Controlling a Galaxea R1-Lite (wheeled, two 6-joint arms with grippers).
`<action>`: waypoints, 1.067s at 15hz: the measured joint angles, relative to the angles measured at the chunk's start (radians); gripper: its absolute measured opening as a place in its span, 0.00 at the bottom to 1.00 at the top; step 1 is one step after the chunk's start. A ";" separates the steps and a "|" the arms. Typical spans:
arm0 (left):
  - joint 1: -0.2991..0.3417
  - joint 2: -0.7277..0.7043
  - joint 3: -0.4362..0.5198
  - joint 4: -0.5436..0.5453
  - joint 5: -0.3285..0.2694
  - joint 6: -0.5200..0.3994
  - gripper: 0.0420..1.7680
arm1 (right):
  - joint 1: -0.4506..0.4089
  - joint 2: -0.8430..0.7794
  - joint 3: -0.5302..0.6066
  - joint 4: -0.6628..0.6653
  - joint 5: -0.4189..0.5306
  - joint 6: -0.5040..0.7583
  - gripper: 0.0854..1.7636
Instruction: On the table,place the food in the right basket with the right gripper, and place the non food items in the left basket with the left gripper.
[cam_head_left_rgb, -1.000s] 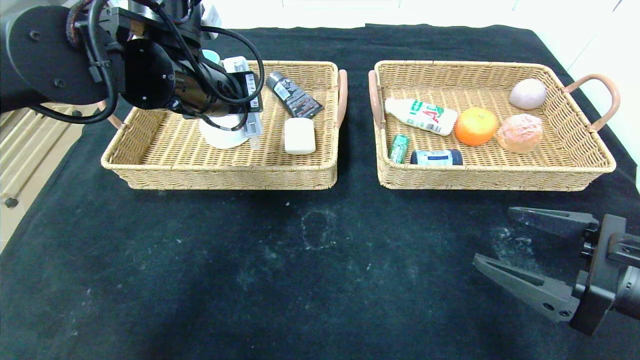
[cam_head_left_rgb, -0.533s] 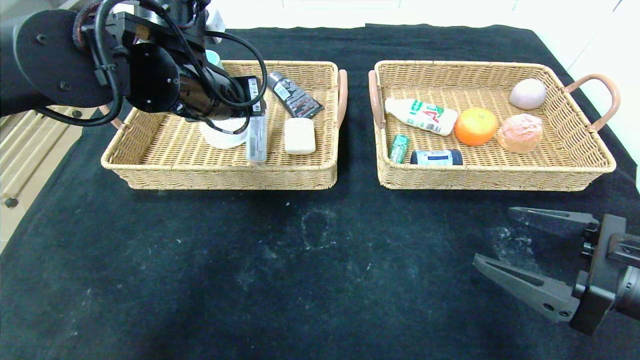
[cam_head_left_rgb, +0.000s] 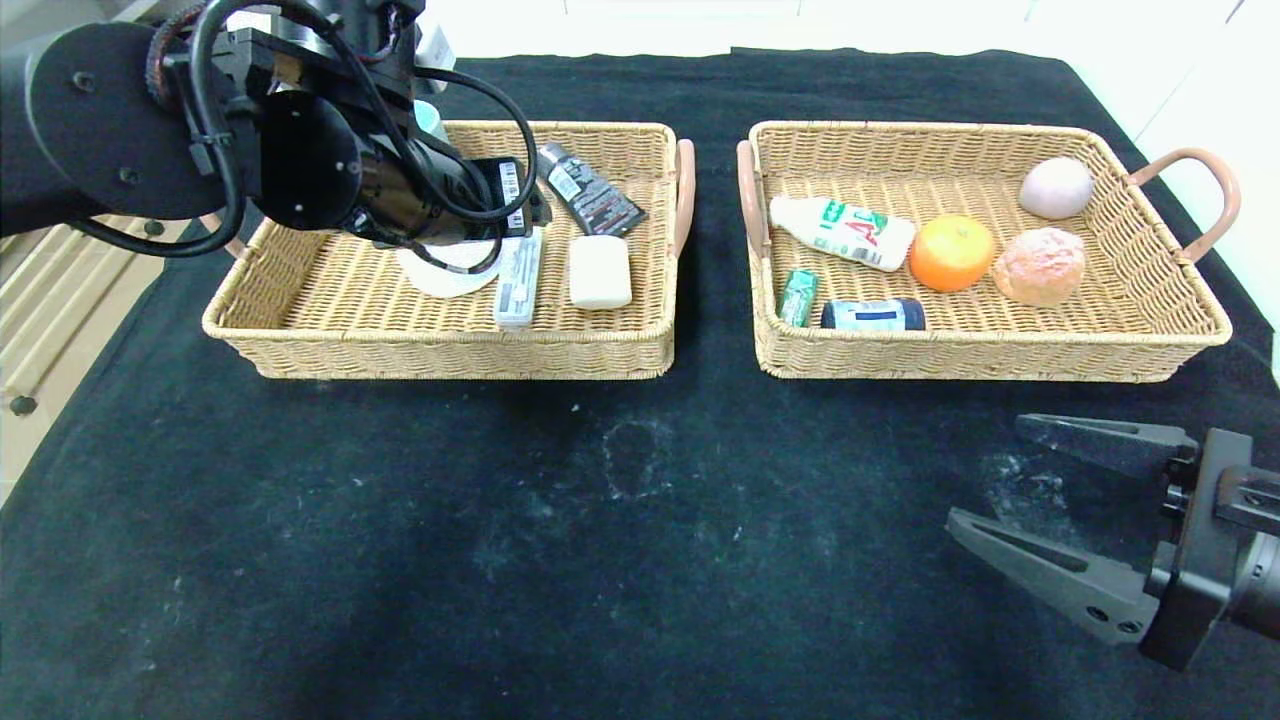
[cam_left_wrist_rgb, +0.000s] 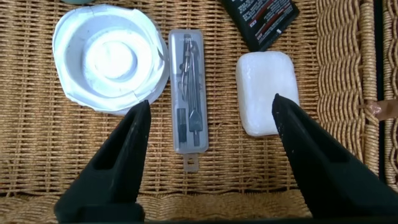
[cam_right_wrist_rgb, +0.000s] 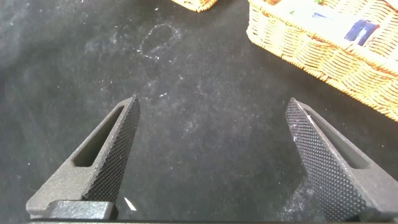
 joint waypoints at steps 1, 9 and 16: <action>-0.001 -0.001 0.003 -0.002 0.000 -0.001 0.83 | 0.000 0.000 0.000 0.000 0.000 0.000 0.97; -0.024 -0.138 0.173 0.002 0.000 0.003 0.92 | 0.001 0.001 0.001 0.000 0.000 0.000 0.97; -0.058 -0.566 0.646 -0.006 -0.009 0.029 0.95 | -0.013 -0.015 0.004 0.001 -0.003 -0.021 0.97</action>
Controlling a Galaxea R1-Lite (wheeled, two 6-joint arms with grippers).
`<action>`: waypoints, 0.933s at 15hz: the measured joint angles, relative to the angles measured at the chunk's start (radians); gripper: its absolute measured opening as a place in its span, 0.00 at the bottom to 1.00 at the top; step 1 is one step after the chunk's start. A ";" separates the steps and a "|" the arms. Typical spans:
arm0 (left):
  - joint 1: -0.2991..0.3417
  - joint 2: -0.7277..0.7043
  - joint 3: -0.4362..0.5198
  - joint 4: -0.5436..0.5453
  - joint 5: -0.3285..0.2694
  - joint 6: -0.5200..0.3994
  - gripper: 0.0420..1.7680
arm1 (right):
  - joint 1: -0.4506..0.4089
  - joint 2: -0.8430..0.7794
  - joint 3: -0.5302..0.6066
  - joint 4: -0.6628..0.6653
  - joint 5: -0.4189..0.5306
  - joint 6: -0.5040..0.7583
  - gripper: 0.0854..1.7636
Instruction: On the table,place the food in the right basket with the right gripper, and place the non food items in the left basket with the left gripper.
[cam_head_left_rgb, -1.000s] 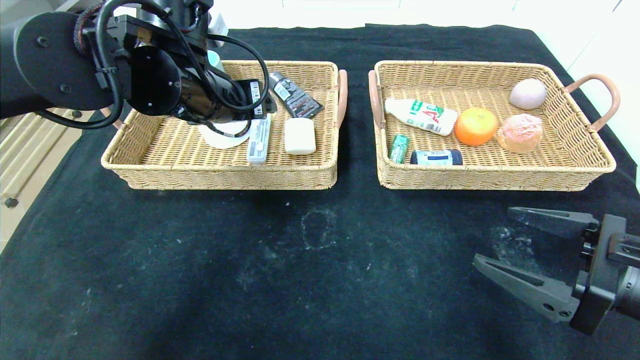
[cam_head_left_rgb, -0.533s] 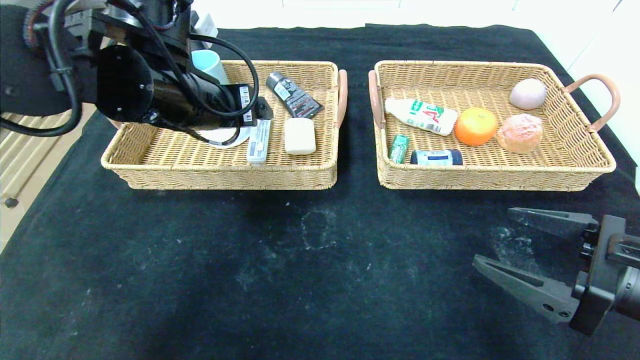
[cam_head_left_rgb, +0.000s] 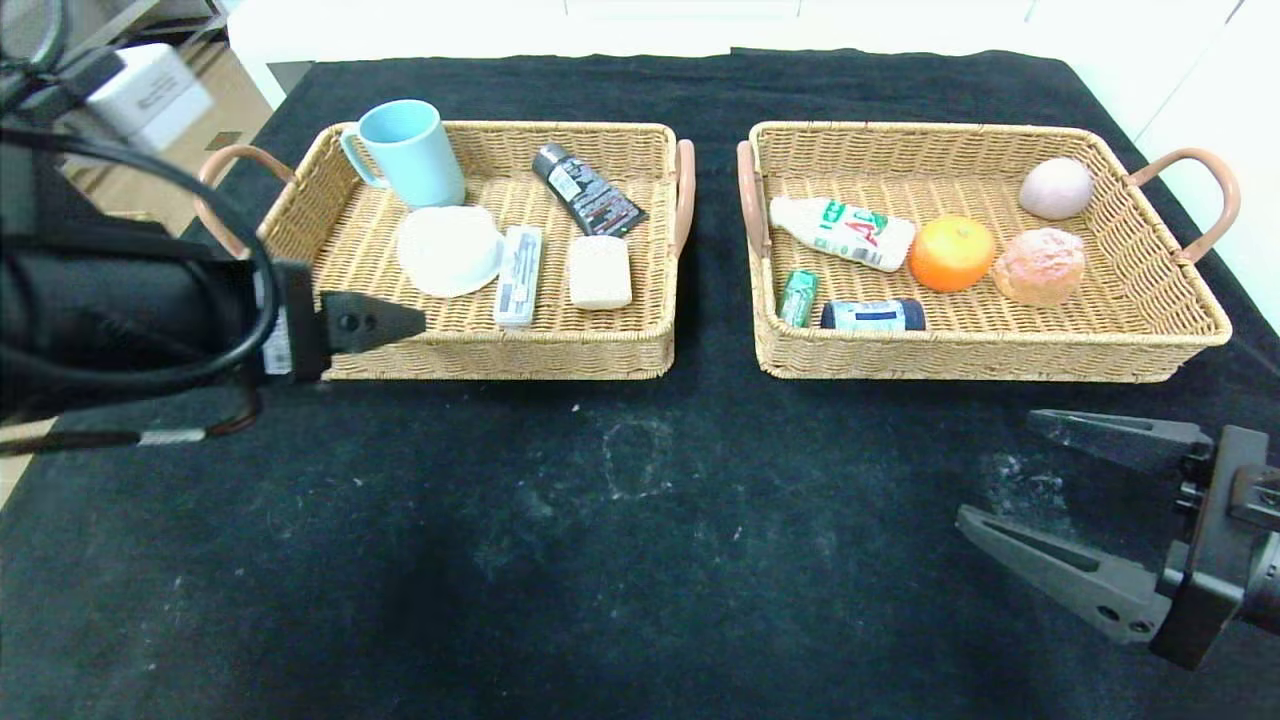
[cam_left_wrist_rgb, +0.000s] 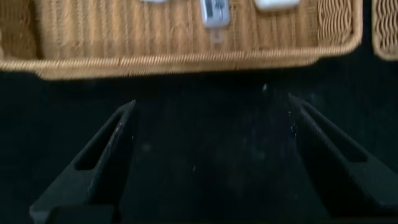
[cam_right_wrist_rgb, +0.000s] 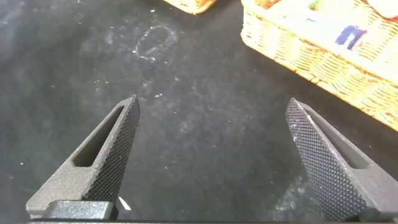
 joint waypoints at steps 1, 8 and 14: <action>-0.004 -0.066 0.066 0.000 -0.001 0.022 0.95 | -0.009 -0.001 0.001 0.000 0.000 -0.001 0.97; -0.025 -0.441 0.340 0.011 -0.044 0.077 0.96 | -0.117 -0.137 0.094 0.041 -0.025 0.005 0.97; 0.115 -0.704 0.395 0.140 -0.166 0.197 0.96 | -0.147 -0.503 -0.059 0.713 -0.139 -0.003 0.97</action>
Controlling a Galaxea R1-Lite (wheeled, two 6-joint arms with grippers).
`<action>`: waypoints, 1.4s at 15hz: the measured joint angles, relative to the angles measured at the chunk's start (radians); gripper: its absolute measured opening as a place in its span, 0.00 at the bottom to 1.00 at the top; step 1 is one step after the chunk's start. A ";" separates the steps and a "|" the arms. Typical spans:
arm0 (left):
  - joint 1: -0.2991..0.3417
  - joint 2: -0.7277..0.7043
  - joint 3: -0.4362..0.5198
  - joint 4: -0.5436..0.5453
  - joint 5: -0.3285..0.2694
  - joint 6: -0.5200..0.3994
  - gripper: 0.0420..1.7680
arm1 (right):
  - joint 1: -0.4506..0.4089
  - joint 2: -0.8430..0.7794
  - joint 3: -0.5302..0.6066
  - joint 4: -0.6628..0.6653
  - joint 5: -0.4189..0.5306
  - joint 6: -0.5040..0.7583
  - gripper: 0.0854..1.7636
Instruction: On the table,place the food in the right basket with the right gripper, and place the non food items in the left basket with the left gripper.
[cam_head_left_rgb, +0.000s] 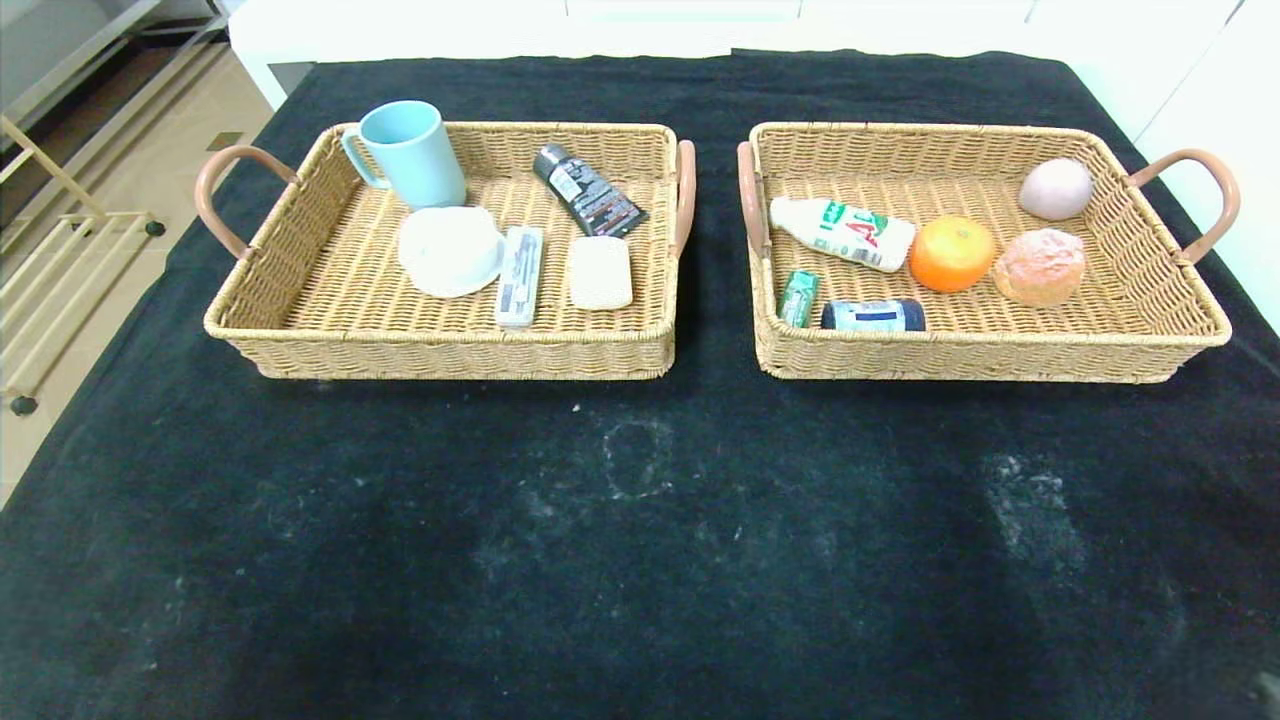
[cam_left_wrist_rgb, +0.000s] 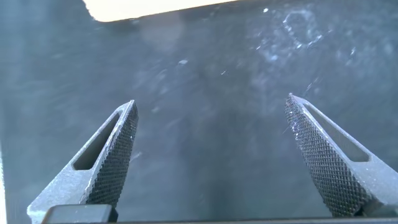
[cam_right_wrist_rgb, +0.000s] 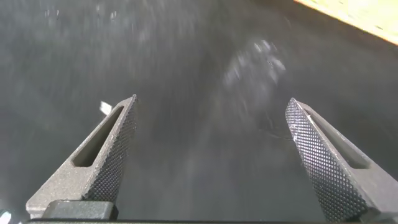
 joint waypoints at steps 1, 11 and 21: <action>0.033 -0.037 -0.010 0.023 -0.036 0.018 0.96 | -0.017 -0.068 -0.043 0.100 -0.018 0.004 0.97; 0.390 -0.298 -0.030 0.153 -0.499 0.070 0.97 | -0.315 -0.487 -0.055 0.386 0.020 0.014 0.97; 0.371 -0.570 0.486 -0.246 -0.472 0.150 0.97 | -0.324 -0.676 0.311 -0.036 0.042 0.068 0.97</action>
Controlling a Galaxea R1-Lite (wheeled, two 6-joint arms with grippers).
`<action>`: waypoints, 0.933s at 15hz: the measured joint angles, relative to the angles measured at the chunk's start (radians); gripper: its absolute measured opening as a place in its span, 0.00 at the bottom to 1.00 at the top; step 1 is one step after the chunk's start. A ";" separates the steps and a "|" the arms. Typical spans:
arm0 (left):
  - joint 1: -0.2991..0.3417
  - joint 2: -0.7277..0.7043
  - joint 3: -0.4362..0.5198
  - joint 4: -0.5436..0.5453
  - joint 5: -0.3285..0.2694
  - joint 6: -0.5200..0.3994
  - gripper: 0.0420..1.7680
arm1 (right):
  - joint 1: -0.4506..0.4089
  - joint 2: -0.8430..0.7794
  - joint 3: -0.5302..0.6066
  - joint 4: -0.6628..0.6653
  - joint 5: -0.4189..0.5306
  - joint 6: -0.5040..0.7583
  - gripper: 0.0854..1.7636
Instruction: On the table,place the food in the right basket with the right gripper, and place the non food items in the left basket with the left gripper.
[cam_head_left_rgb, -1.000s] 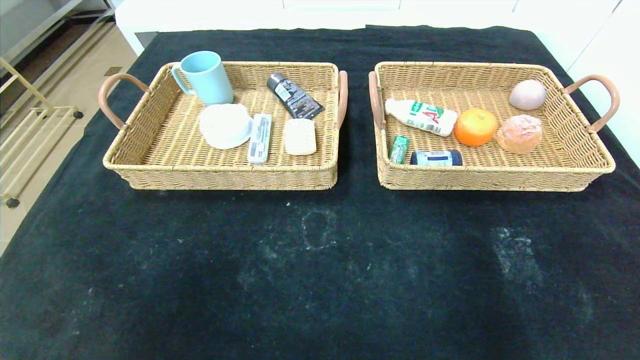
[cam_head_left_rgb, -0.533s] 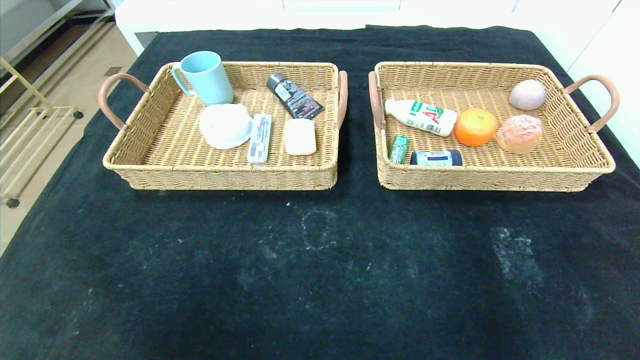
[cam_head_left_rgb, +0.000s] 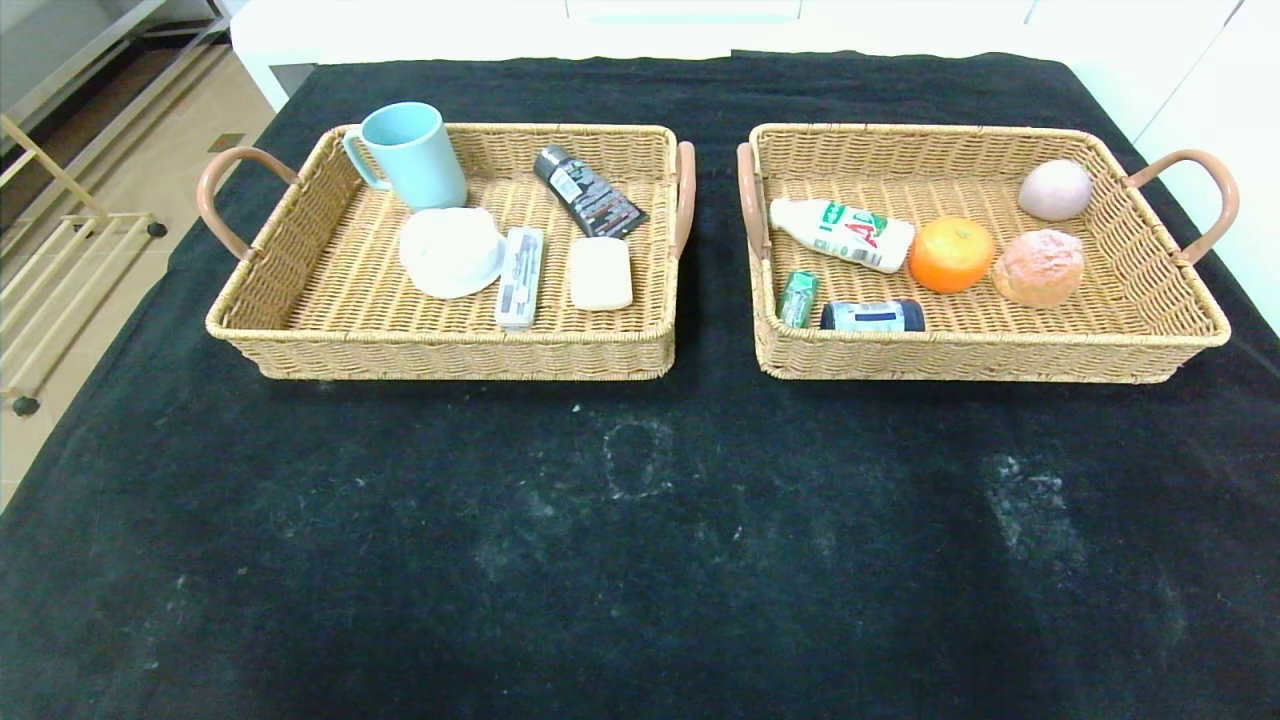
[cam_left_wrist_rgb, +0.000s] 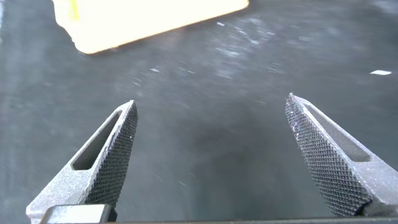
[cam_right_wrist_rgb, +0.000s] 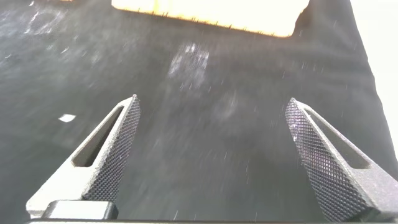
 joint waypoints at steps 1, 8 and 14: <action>-0.001 -0.014 0.077 -0.087 0.025 0.002 0.97 | 0.000 -0.002 0.077 -0.107 -0.004 -0.014 0.97; -0.002 -0.048 0.380 -0.258 0.251 -0.053 0.97 | 0.000 -0.004 0.271 -0.163 -0.139 -0.071 0.97; -0.002 -0.049 0.388 -0.224 0.248 -0.058 0.97 | 0.000 -0.004 0.274 -0.141 -0.142 0.043 0.97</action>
